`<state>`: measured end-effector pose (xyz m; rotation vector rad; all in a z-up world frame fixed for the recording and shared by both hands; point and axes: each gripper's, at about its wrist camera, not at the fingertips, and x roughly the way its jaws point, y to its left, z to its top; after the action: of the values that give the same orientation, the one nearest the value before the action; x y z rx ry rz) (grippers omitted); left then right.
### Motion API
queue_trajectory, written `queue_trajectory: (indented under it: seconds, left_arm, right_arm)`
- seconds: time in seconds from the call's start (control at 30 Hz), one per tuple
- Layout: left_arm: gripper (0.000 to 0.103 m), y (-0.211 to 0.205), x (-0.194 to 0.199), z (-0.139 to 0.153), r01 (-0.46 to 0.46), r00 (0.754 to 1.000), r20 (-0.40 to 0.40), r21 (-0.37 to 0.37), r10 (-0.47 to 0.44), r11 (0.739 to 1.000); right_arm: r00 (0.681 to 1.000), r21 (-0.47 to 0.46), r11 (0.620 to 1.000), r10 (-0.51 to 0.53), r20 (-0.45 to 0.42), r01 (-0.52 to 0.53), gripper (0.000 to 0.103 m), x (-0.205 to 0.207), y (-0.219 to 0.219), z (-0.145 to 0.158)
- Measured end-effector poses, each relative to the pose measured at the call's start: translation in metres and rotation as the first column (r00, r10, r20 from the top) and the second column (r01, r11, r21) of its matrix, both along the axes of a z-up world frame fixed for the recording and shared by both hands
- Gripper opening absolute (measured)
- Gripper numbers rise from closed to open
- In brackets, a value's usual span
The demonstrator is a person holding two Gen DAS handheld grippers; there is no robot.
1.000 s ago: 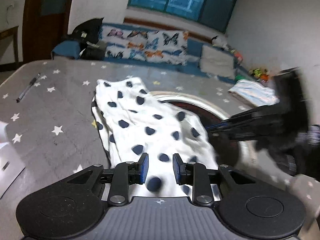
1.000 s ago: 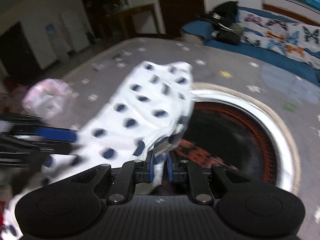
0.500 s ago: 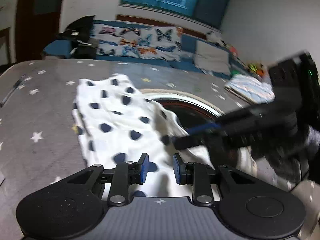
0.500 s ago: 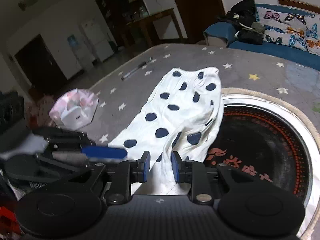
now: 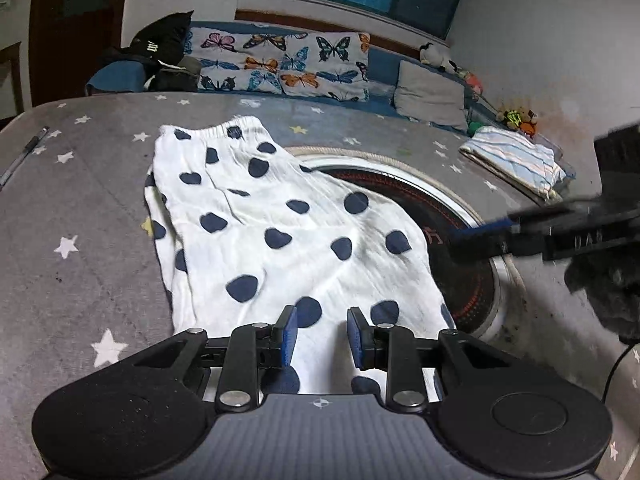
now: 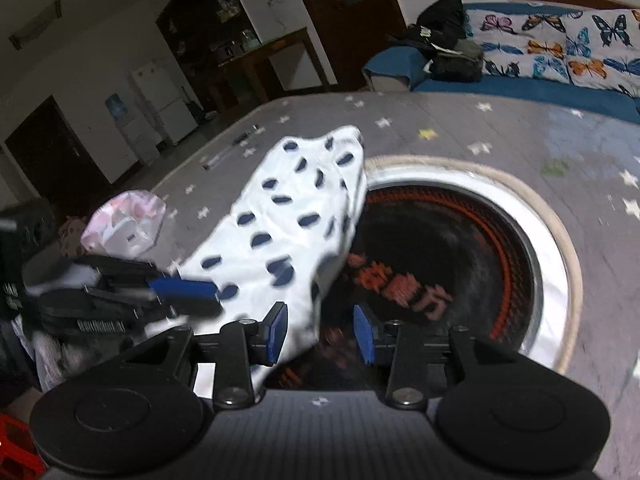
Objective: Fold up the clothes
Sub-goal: 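Press the folded trousers flat with both open tools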
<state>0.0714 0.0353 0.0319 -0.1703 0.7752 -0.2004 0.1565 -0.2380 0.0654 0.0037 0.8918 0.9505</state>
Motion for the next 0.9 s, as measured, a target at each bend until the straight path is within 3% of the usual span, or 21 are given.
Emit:
queue_trajectory:
  seconds: [0.4,0.9]
  left_arm:
    - [0.03,0.015,0.007,-0.002,-0.094,0.996,0.002,0.022,0.094,0.995]
    - [0.032,0.016,0.006,-0.003,-0.101,0.995,0.011,0.025,0.101,0.995]
  right_arm:
    - [0.993,-0.077,0.992,0.1,0.069,-0.095,0.035,-0.015,0.038,-0.013]
    - [0.97,-0.219,0.969,0.155,0.19,-0.112,0.011,-0.039,0.06,-0.01]
